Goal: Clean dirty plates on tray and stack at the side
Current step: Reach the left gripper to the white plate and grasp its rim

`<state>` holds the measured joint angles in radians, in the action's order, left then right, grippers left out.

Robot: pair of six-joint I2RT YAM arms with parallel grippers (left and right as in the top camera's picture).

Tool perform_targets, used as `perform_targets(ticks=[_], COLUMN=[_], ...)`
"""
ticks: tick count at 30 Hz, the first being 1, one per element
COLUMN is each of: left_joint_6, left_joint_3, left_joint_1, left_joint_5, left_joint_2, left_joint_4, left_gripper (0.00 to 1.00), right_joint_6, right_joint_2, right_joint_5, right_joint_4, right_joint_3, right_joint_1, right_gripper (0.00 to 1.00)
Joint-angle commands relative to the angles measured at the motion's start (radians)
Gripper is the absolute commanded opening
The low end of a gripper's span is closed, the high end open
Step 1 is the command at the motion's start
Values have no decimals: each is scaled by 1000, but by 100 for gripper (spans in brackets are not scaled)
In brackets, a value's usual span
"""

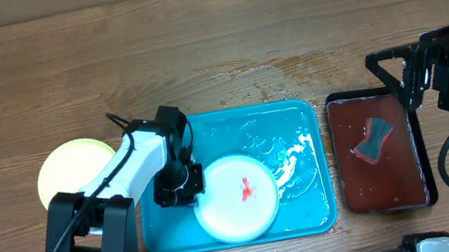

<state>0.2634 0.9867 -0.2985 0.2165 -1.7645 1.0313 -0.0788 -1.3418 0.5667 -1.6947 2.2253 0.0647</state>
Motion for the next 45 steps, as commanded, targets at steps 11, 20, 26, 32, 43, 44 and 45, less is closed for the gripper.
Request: perform_targets(ticks=[11, 20, 26, 32, 43, 44, 45], left_joint_6=[127, 150, 152, 153, 156, 156, 156], left_joint_3=[4, 4, 4, 4, 4, 4, 4], left_joint_1=[33, 32, 32, 32, 31, 31, 31], left_joint_5=[-68, -66, -27, -13, -6, -6, -6], left_joint_2=[-11, -11, -11, -11, -12, -12, -12], left_joint_4=[-60, -62, -60, -62, -68, -70, -71], left_gripper=[48, 24, 5, 18, 27, 28, 28], right_joint_6=[302, 454, 529, 528, 521, 521, 521], right_joint_2=[-15, -29, -29, -29, -29, -29, -29], right_joint_5=[-349, -458, -453, -416, -326, -326, -327], right_joint_4=[2, 117, 270, 441, 710, 712, 714], right_joint_3=[-100, -523, -850, -1076, -1332, -1332, -1332], right_joint_1=[-4, -3, -3, -3, -3, -3, -3], right_gripper=[100, 100, 100, 100, 93, 100, 100])
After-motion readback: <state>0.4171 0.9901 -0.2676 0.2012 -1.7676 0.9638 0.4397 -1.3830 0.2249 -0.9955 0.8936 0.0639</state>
